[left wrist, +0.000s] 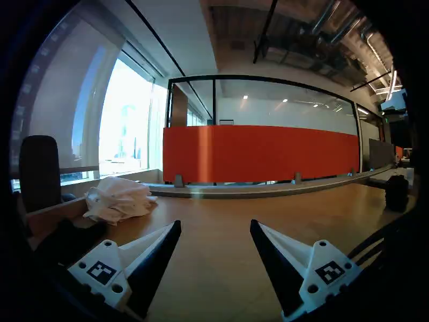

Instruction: Fold towel

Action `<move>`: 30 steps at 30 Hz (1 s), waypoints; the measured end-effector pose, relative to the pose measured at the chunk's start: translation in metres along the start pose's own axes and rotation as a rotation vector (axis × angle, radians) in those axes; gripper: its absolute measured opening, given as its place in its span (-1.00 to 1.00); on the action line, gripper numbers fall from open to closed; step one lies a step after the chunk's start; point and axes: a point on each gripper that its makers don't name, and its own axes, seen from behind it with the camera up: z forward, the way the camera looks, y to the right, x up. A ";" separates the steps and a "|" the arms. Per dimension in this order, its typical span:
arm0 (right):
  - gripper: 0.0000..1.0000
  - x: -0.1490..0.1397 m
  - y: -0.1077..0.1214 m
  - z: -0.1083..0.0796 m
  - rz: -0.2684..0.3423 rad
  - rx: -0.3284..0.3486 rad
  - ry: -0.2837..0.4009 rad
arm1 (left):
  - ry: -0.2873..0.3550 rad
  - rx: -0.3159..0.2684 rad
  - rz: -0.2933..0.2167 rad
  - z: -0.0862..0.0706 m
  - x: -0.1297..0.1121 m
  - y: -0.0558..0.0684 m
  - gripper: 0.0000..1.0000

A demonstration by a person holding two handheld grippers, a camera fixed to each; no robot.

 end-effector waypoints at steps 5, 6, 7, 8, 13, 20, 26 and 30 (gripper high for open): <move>0.90 -0.003 0.002 -0.001 0.007 -0.003 -0.001 | -0.001 0.002 0.001 0.000 -0.001 0.000 0.91; 0.90 -0.004 0.003 0.000 0.007 -0.004 0.000 | -0.001 0.002 0.001 0.000 -0.001 0.000 0.91; 0.90 -0.004 0.004 0.000 0.006 -0.004 0.001 | -0.001 0.002 0.002 0.000 -0.001 0.000 0.91; 0.90 -0.004 0.005 0.000 0.006 -0.005 0.003 | -0.001 0.002 0.003 0.000 -0.002 0.000 0.91; 0.90 -0.003 0.013 0.001 0.009 -0.014 0.014 | -0.001 0.002 0.004 0.000 -0.002 0.001 0.91; 0.90 -0.003 0.031 0.001 0.005 -0.034 0.040 | -0.001 0.002 0.003 0.001 -0.003 0.001 0.91; 0.90 -0.024 0.046 -0.001 0.014 -0.049 0.028 | -0.001 0.002 0.003 0.001 -0.004 0.001 0.91; 0.90 -0.041 0.059 -0.002 0.033 -0.069 0.030 | -0.001 0.002 0.004 0.001 -0.004 0.001 0.91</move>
